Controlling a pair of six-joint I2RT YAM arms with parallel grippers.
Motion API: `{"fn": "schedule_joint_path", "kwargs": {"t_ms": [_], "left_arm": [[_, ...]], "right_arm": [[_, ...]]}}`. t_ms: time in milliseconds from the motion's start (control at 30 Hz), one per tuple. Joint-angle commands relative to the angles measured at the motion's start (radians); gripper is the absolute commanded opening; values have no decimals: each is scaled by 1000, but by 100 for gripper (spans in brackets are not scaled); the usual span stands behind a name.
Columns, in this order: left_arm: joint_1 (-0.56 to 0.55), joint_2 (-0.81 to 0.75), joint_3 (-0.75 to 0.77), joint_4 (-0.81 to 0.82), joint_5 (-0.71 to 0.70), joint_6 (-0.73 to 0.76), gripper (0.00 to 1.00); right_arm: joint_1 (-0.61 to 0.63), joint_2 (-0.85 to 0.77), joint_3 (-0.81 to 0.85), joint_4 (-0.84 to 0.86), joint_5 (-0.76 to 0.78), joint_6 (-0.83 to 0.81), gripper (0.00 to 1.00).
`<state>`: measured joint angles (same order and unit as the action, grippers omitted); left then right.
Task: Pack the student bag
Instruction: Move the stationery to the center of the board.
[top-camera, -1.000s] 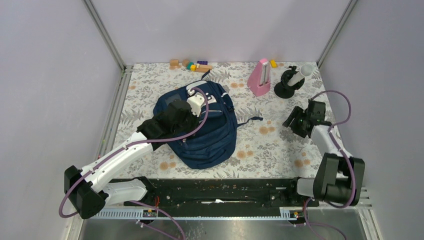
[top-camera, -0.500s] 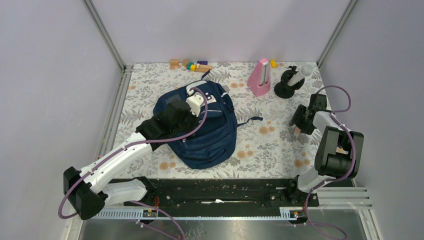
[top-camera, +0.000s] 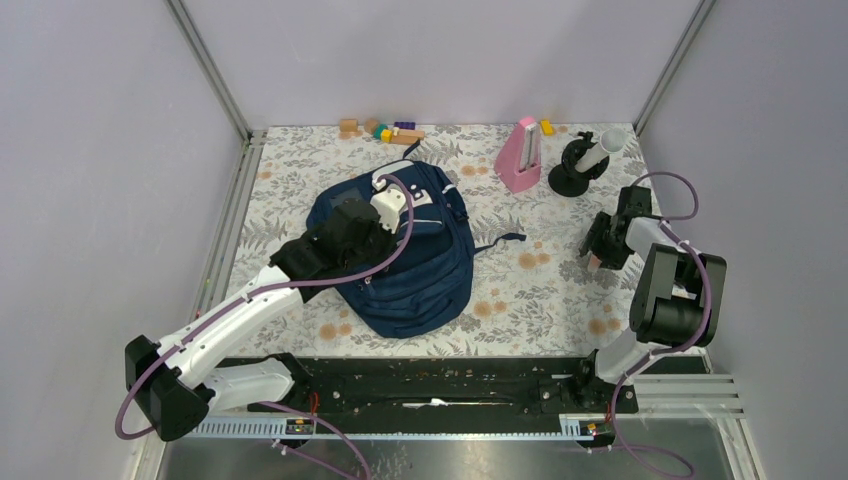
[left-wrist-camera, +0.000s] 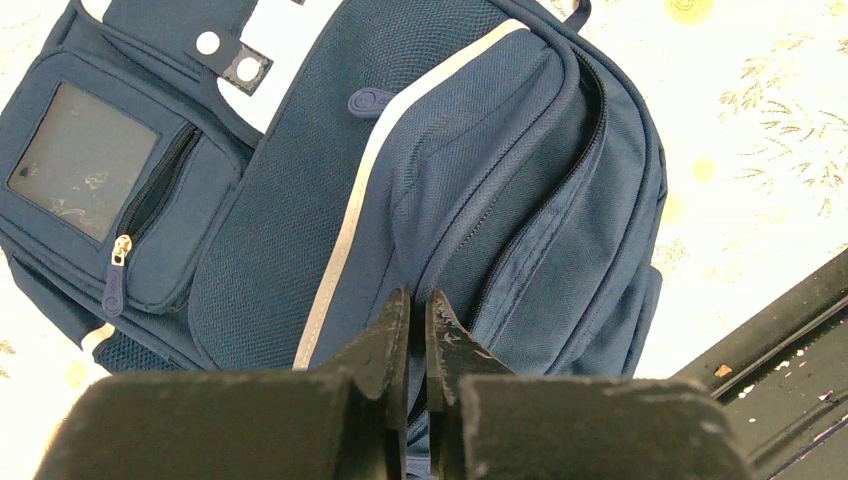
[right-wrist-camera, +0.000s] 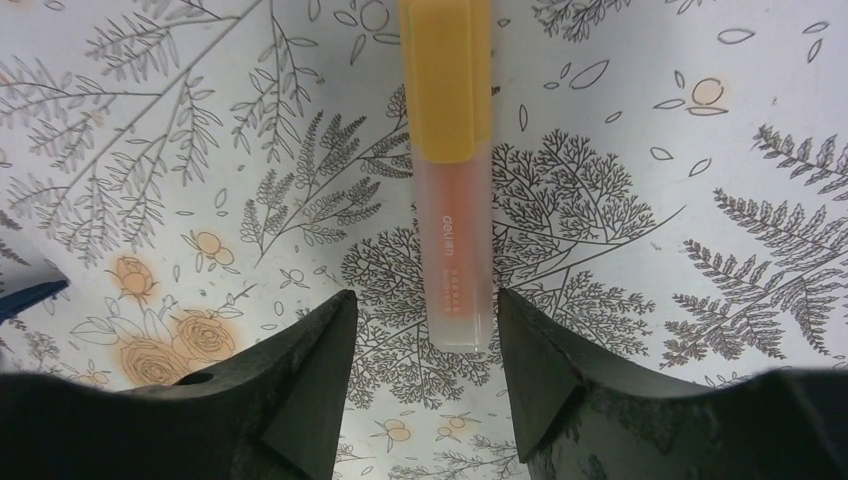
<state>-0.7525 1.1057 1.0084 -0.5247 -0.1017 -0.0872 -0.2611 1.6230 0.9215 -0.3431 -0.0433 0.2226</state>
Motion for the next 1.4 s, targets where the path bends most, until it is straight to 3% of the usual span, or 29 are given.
{"fn": "schedule_joint_path", "kwargs": {"t_ms": [0, 167, 400, 1167, 1367], "left_arm": [[-2, -49, 44, 61, 8, -6, 0], [-1, -54, 43, 61, 5, -6, 0], [-1, -62, 43, 61, 2, -6, 0], [-2, -80, 41, 62, -15, 0, 0], [-1, -89, 42, 62, -20, 2, 0]], "right_arm": [[-3, 31, 49, -58, 1, -19, 60], [-3, 33, 54, -78, -14, -27, 59], [-1, 46, 73, -111, -7, -48, 51], [63, 109, 152, -220, 124, -101, 45], [67, 110, 154, -226, 118, -108, 28]]}}
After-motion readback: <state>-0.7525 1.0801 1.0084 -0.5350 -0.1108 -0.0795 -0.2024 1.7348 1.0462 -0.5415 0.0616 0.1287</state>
